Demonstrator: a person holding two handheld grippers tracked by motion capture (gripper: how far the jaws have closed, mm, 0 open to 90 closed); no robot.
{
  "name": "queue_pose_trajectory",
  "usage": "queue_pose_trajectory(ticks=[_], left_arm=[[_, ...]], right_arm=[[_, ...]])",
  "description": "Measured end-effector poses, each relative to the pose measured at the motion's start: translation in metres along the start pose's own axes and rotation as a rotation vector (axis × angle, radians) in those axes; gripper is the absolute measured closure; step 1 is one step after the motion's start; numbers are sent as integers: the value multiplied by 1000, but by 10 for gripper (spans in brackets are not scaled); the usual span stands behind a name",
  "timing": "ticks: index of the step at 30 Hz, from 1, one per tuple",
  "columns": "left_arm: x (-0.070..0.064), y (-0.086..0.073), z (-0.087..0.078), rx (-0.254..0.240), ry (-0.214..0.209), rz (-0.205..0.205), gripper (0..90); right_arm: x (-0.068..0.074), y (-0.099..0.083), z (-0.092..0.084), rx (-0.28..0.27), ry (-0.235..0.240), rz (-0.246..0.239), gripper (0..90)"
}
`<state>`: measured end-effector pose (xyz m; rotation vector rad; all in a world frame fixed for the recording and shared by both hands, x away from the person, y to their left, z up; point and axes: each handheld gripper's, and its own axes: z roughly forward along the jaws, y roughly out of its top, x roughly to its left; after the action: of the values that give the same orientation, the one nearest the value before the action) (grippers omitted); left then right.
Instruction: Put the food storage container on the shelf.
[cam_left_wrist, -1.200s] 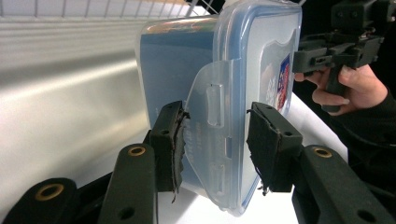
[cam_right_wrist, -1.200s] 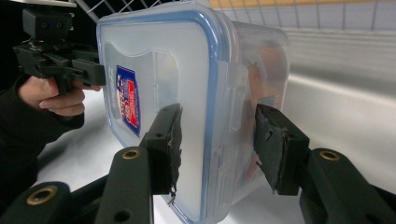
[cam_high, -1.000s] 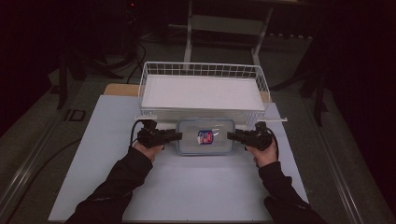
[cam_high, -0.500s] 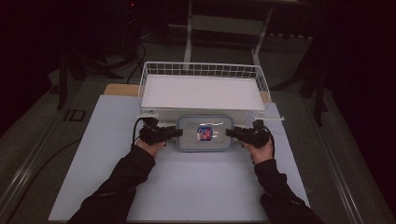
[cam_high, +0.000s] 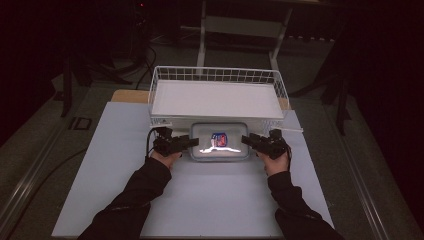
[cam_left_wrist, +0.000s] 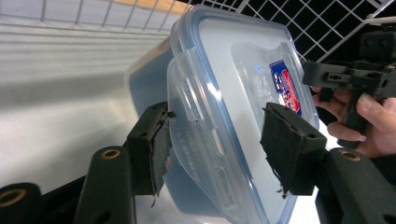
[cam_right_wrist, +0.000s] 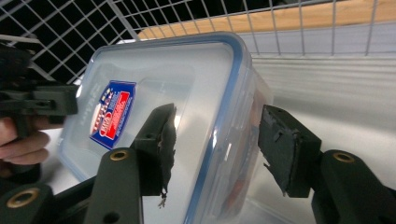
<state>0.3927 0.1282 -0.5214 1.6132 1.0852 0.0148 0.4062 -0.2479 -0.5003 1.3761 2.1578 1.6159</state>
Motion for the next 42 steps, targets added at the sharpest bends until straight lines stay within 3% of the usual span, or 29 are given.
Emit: queue_pose_trajectory(ticks=[2,7,12,15,16,20,25,27,28,33,37,42], left_arm=[[-1,2,1,-6,19,2,423],[-5,6,3,-12,61,55,405],[-8,6,1,-12,94,54,387],[-10,6,-2,-17,79,54,336],[-11,6,-6,-12,67,84,323],[-16,5,-11,-13,67,72,216],[-29,2,-24,7,39,122,140],[-34,2,-28,8,37,129,19],[-36,1,-31,6,29,132,0],[-47,-6,-45,31,-4,147,0],[-56,-15,-57,25,36,175,0],[-63,-25,-68,26,43,173,0]], right_arm=[[1,1,1,1,-20,-14,450],[3,3,5,-2,-77,-24,387],[7,4,4,2,-102,-35,374],[8,4,4,-6,-104,-57,370],[12,3,2,-16,-118,-69,370],[16,1,-1,-14,-104,-62,363],[26,0,-8,-6,-100,-96,357],[30,0,-13,-14,-103,-95,349],[32,0,-15,-18,-98,-90,346],[45,-5,-18,-11,-61,-106,345],[57,-9,-21,-16,-36,-111,316],[71,-11,-21,-16,8,-125,319]])
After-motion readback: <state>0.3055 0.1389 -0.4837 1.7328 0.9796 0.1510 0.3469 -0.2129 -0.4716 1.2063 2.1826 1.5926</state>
